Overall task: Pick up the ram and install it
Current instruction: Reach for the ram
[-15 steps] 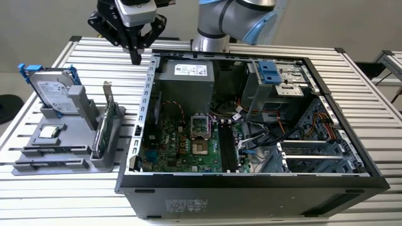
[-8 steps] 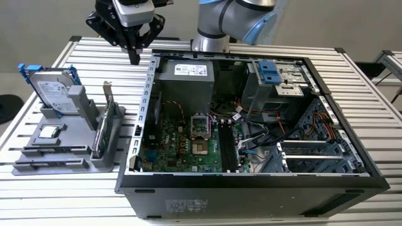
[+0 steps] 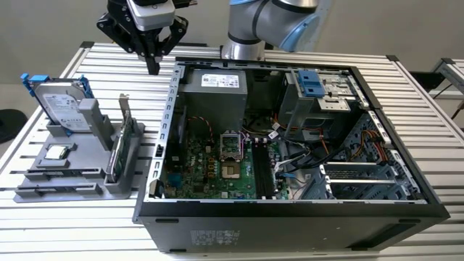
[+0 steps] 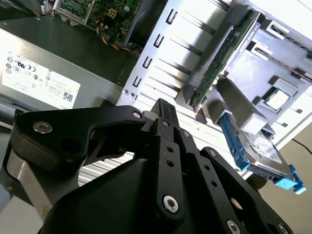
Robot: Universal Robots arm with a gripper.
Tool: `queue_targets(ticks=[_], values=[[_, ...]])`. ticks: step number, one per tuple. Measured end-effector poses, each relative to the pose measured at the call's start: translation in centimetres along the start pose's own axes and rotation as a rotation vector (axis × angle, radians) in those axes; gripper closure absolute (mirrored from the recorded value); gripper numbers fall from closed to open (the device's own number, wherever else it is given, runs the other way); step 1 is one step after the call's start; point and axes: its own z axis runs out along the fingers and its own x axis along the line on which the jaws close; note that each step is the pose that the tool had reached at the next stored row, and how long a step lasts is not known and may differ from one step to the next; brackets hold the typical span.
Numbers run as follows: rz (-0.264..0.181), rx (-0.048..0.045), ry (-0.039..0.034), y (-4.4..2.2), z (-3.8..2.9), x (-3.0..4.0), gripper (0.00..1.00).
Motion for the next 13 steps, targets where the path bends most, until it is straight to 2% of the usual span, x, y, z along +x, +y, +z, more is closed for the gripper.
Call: queue_targets(ticks=[13], values=[[0.0,0.0,0.0,-0.04,-0.01,0.5,1.0]])
